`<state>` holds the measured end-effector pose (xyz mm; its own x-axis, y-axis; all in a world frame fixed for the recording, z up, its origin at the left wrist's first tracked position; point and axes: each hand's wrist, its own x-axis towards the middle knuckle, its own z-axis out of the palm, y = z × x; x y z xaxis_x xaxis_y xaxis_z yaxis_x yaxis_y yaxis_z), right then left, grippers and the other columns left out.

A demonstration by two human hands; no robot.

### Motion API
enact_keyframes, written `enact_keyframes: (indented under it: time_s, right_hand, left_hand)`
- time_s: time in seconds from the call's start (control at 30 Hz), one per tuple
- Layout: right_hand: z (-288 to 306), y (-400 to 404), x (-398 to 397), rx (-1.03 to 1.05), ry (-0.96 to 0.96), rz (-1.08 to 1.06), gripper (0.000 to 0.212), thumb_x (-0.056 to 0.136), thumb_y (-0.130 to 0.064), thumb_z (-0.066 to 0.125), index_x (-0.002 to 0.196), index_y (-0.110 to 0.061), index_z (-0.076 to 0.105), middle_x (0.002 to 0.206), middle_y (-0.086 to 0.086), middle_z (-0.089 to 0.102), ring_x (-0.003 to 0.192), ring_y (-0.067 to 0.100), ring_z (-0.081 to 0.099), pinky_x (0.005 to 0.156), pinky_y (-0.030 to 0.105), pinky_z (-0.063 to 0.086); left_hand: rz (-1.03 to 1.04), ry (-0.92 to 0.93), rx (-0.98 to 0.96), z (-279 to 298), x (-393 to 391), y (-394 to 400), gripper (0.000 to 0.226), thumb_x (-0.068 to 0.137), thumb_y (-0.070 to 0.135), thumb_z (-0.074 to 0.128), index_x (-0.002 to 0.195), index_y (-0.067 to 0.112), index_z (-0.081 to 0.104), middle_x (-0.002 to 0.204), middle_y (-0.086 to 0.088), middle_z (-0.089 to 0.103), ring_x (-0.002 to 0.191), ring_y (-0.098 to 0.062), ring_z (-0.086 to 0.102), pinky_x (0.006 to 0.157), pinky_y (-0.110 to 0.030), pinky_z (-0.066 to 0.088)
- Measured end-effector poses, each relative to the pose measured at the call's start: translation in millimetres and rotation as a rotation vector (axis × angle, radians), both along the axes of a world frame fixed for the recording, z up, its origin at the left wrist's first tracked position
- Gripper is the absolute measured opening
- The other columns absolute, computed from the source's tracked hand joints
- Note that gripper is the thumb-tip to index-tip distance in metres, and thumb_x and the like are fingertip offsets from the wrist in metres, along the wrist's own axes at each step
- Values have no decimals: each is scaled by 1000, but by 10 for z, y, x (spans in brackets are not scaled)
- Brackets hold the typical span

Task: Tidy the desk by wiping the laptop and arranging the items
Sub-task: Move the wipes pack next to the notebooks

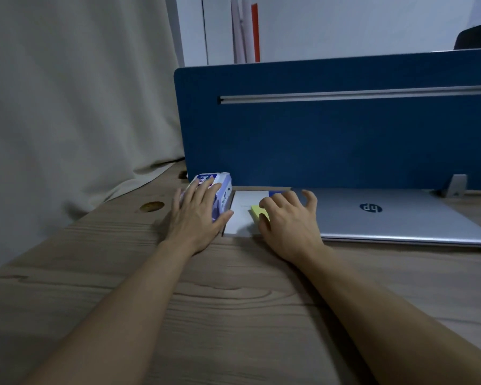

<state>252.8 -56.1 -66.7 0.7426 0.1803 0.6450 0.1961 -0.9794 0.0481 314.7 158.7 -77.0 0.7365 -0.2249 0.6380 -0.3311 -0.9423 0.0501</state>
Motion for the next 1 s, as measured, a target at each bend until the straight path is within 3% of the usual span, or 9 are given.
enact_keyframes:
  time_s: [0.2, 0.43, 0.63, 0.83, 1.0]
  right_hand:
    - [7, -223, -279, 51, 63, 2, 27, 93, -35, 44, 110, -22, 61, 108, -2, 64, 108, 23, 53, 106, 56, 21]
    - [-45, -866, -961, 92, 68, -89, 24, 90, -33, 52, 110, -23, 62, 107, -1, 64, 106, 24, 55, 103, 50, 26]
    - [-42, -1348, -1714, 83, 76, -181, 26, 91, -39, 48, 111, -26, 58, 111, -3, 62, 109, 22, 53, 97, 45, 32]
    - [-53, -1770, -2376, 52, 107, -228, 27, 90, -38, 50, 115, -28, 57, 117, -5, 61, 111, 21, 53, 91, 42, 39]
    - [-64, -2308, -2784, 122, 109, -316, 26, 88, -35, 54, 111, -24, 57, 114, 0, 60, 106, 25, 55, 83, 41, 46]
  left_hand:
    - [-57, 34, -33, 10, -529, -153, 68, 93, 60, 42, 149, 23, 33, 158, 0, 29, 147, -21, 16, 119, -48, 10]
    - [-167, 88, -51, 7, -1411, -610, 68, 93, 58, 39, 151, 24, 27, 160, 4, 24, 148, -16, 13, 119, -40, 14]
    - [-237, 134, -66, 10, -2062, -1114, 69, 93, 58, 40, 152, 24, 25, 160, 6, 22, 147, -13, 12, 118, -35, 14]
    - [-344, 183, -62, -36, -2521, -1720, 72, 91, 62, 32, 151, 24, 24, 160, 6, 22, 147, -12, 12, 117, -37, 16]
    - [-400, 197, -46, -41, -2697, -2204, 69, 93, 57, 40, 150, 23, 27, 158, 4, 26, 146, -14, 17, 116, -34, 15]
